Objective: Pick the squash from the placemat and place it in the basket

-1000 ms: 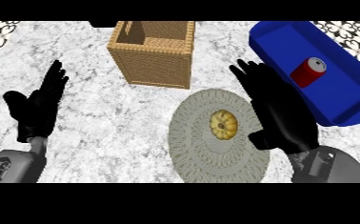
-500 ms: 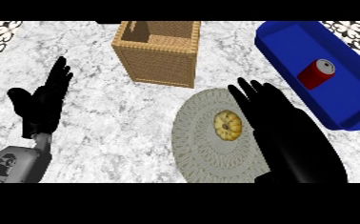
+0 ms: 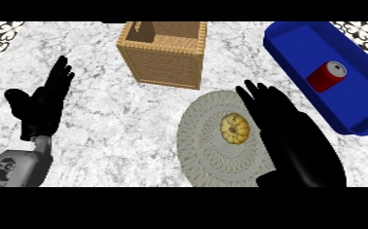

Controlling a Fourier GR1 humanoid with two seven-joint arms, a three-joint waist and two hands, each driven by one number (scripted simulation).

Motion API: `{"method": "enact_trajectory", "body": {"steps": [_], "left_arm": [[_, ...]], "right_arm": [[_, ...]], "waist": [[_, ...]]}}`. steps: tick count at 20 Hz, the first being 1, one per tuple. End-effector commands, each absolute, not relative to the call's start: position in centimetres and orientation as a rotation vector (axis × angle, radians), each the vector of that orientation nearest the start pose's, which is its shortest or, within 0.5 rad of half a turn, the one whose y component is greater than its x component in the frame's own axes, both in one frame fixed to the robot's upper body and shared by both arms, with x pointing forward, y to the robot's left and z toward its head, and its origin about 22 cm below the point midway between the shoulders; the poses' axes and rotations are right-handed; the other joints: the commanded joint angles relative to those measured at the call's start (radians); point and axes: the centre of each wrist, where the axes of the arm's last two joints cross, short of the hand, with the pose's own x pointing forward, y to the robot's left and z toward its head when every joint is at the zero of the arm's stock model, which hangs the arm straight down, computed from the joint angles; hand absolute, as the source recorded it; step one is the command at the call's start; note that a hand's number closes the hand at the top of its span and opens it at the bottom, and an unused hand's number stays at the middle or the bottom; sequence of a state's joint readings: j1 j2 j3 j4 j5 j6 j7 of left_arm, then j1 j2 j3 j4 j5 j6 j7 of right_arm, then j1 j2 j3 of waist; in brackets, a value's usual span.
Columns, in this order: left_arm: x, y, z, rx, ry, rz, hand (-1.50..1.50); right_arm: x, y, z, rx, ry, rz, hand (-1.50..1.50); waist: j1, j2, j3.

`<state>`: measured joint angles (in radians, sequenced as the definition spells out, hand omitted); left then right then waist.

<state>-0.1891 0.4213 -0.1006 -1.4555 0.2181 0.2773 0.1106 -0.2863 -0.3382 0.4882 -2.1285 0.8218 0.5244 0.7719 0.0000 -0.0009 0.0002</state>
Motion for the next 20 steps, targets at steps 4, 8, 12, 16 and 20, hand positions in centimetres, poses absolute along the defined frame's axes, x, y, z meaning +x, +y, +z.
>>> {"method": "enact_trajectory", "body": {"steps": [4,8,12,16,20], "left_arm": [[30.0,27.9,5.9,0.288,-1.504,-0.017,0.0],[28.7,31.9,4.3,0.281,-1.513,-0.008,0.0],[29.5,29.7,5.5,0.28,-1.508,-0.004,0.0],[29.6,30.5,4.7,0.28,-1.52,-0.011,0.0],[28.1,28.5,5.0,0.283,-1.525,-0.019,0.0]], "right_arm": [[22.5,-16.2,12.7,-0.884,-1.367,1.266,-1.5],[20.0,-15.9,10.7,-0.884,-1.43,1.27,-1.5],[21.7,-16.3,7.7,-0.929,-1.438,1.281,-1.5],[21.9,-16.2,8.3,-0.906,-1.456,1.264,-1.5],[21.1,-16.1,6.3,-0.88,-1.456,1.268,-1.5]], "waist": [[-0.001,0.001,0.0],[-0.002,0.0,0.0],[0.0,0.001,0.0],[-0.001,0.001,0.0],[0.001,0.0,0.0]]}}
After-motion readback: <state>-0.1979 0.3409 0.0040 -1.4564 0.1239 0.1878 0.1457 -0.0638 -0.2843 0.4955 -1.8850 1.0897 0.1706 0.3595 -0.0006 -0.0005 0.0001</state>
